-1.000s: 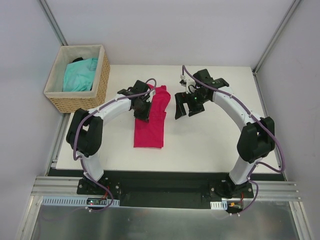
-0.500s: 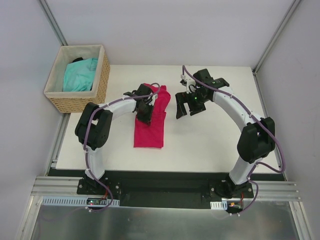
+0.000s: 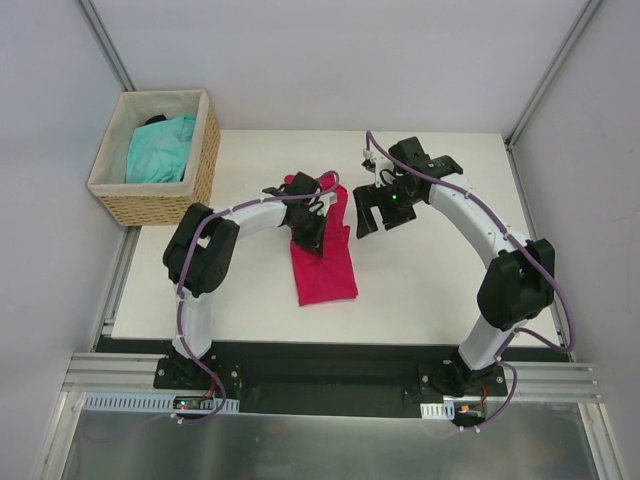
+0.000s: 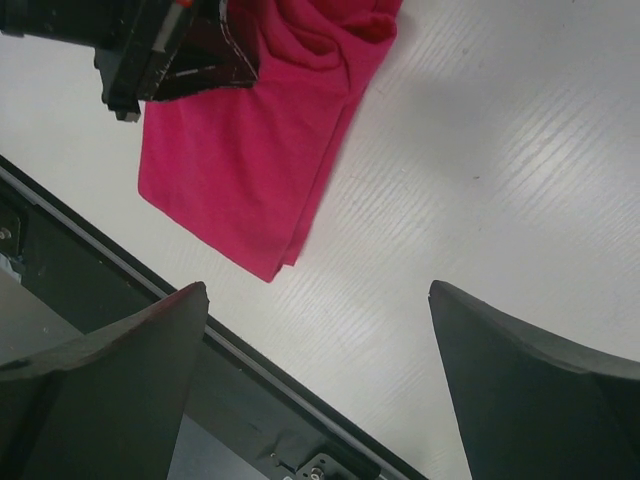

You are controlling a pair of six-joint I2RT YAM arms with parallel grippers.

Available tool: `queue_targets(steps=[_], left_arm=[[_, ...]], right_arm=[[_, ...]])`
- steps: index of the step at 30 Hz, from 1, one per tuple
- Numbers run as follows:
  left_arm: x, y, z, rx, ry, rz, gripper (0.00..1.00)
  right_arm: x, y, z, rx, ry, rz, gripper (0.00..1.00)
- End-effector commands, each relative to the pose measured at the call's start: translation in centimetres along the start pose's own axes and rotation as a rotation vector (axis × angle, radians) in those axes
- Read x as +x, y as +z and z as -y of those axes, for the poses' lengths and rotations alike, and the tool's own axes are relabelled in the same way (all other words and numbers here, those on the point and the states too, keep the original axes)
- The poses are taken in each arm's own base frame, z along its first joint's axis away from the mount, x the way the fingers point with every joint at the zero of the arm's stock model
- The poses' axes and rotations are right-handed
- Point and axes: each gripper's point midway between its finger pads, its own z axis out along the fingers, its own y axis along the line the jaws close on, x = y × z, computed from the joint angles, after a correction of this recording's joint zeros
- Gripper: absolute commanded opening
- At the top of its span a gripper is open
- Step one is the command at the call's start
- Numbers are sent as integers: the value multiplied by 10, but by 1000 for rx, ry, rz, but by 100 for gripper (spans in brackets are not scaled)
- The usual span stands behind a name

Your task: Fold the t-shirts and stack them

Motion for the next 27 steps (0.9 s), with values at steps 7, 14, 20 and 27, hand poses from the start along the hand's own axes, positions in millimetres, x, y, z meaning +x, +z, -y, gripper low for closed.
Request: queue_targets(steps=[7, 14, 20, 27], left_arm=[[46, 20, 41, 140, 111, -200, 0], [74, -3, 34, 89, 107, -260, 0], [104, -17, 24, 53, 83, -308, 0], [87, -19, 23, 12, 77, -259, 0]], right_arm=[[0, -22, 1, 39, -51, 34, 96], [-8, -22, 9, 65, -52, 42, 96], [-23, -20, 6, 48, -44, 56, 96], [-25, -19, 1, 18, -25, 66, 96]])
